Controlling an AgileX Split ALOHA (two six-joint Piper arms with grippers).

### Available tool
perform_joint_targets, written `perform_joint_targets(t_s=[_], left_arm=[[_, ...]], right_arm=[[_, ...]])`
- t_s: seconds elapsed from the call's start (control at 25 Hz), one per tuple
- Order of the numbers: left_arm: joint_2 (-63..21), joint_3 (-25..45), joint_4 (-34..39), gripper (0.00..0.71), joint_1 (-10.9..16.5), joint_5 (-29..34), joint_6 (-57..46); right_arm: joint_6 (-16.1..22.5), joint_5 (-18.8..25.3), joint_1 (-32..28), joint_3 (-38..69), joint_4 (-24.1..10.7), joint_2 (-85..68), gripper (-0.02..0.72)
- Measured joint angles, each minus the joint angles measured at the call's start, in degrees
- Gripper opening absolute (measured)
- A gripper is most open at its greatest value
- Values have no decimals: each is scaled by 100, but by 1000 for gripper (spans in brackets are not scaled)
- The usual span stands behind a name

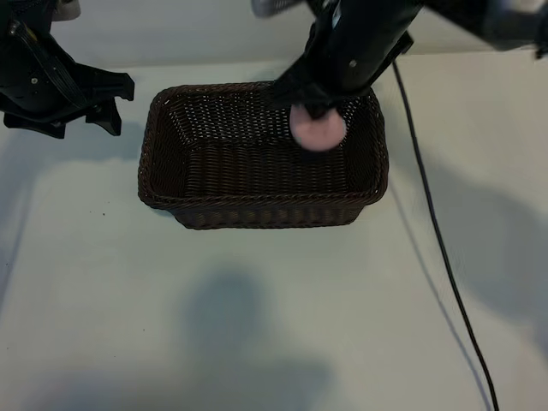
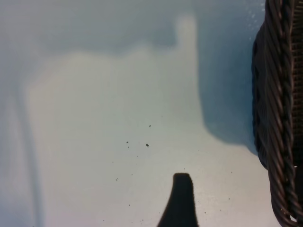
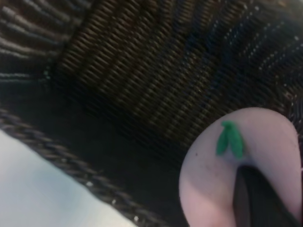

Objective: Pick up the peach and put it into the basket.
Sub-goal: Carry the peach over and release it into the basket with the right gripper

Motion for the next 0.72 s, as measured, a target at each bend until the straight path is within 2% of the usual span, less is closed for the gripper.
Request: perform_joint_targets(t_s=[0.44, 0.56, 0.72], left_arm=[[0, 0, 0, 595, 0, 0, 0], [0, 0, 0, 594, 0, 0, 0], [0, 0, 0, 594, 0, 0, -2]], right_arm=[[5, -716, 0, -1, 6, 934, 59], [5, -749, 0, -1, 6, 958, 142], [5, -717, 0, -1, 6, 958, 368]])
